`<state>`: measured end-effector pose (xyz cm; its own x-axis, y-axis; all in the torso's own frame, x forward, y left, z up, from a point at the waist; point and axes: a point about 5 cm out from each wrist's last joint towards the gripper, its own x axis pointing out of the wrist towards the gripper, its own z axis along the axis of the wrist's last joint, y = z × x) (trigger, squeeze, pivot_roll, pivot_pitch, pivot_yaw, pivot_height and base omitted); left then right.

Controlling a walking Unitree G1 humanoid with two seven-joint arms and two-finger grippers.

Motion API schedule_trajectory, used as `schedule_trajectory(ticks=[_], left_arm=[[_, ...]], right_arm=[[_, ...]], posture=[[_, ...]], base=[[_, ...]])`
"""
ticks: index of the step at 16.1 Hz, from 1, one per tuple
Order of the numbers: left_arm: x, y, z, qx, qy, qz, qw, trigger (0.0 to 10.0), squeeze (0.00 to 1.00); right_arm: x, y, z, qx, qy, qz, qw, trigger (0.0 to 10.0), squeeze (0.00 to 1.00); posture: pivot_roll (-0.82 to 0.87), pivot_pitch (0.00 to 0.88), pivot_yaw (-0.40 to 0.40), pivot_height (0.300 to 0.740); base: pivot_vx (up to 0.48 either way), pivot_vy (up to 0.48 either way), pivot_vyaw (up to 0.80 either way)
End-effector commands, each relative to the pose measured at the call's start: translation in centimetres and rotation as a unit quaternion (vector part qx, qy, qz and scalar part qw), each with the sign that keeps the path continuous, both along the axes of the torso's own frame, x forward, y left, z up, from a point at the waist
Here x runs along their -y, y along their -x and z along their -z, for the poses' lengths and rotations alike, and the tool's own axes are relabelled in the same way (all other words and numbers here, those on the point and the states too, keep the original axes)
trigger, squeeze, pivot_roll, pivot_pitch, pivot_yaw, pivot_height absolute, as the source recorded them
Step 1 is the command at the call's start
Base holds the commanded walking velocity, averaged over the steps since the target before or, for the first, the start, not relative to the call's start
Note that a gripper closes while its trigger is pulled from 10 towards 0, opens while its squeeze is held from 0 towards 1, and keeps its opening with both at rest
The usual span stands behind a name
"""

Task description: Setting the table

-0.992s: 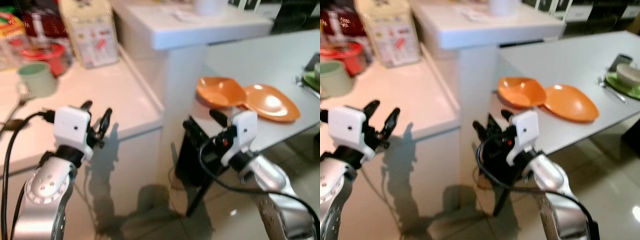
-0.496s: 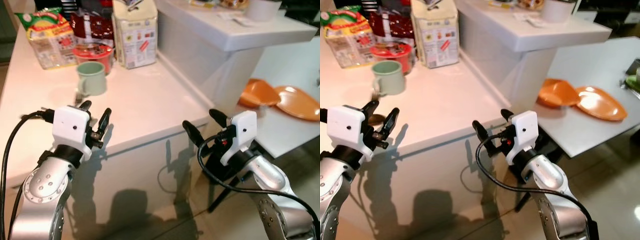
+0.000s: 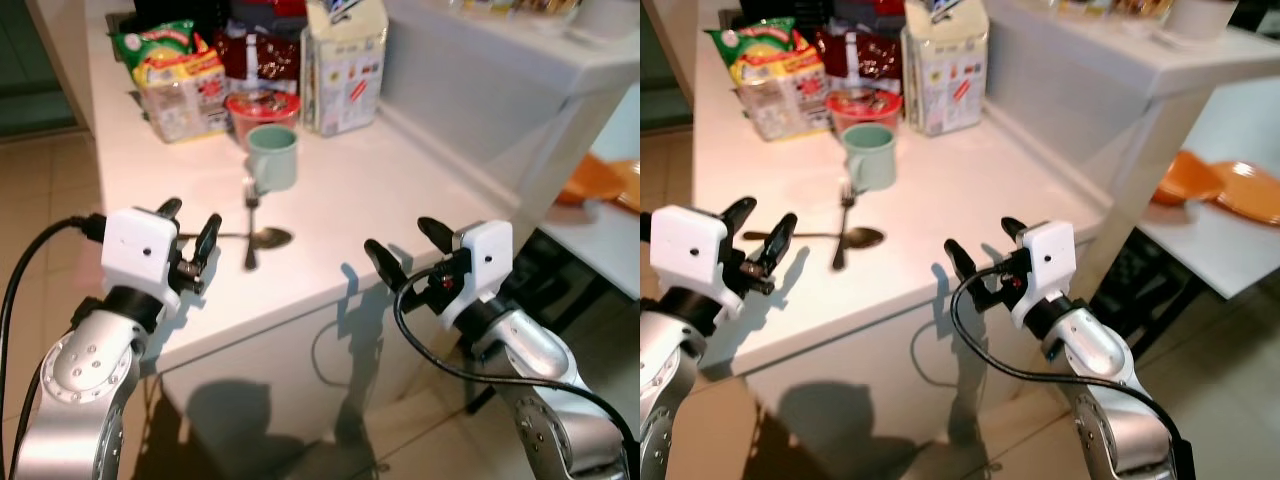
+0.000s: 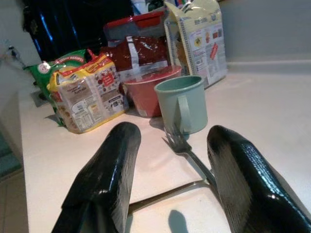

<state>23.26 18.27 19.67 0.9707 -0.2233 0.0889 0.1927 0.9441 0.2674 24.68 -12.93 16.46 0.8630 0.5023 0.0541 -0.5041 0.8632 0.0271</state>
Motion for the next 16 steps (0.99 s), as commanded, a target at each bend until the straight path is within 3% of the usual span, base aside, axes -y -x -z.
schedule_trajectory(ticks=[1,5,10,13,16], left_arm=[[0.3,-0.1,-0.2,0.002,-0.003,0.006,1.000,10.0,0.00],[0.3,0.1,-0.2,0.003,-0.007,0.008,1.000,10.0,0.00],[0.9,-0.2,-0.3,0.015,-0.032,0.018,0.999,10.0,0.00],[0.6,-1.2,-0.5,0.021,-0.018,-0.010,1.000,10.0,0.00],[0.2,-1.7,-1.1,0.047,-0.031,-0.015,0.998,10.0,0.00]], right_arm=[[0.3,-0.1,-0.2,0.003,-0.001,0.005,1.000,10.0,0.00],[0.4,-0.3,0.0,0.003,0.000,0.006,1.000,10.0,0.00],[0.5,-0.6,-0.1,0.007,0.001,0.010,1.000,10.0,0.00],[0.4,-0.9,-0.3,0.011,-0.003,0.020,1.000,10.0,0.00],[0.8,-1.0,-0.4,0.006,-0.021,0.039,0.999,10.0,0.00]], posture=[[0.08,0.000,-0.021,0.740],[0.09,0.000,-0.025,0.740],[0.08,0.000,-0.025,0.740],[0.08,0.000,-0.027,0.740],[0.08,0.000,-0.025,0.740]], base=[[0.000,0.450,0.00],[0.000,0.445,0.00],[0.000,-0.351,0.00],[0.000,0.000,0.00],[0.000,0.000,0.00]])
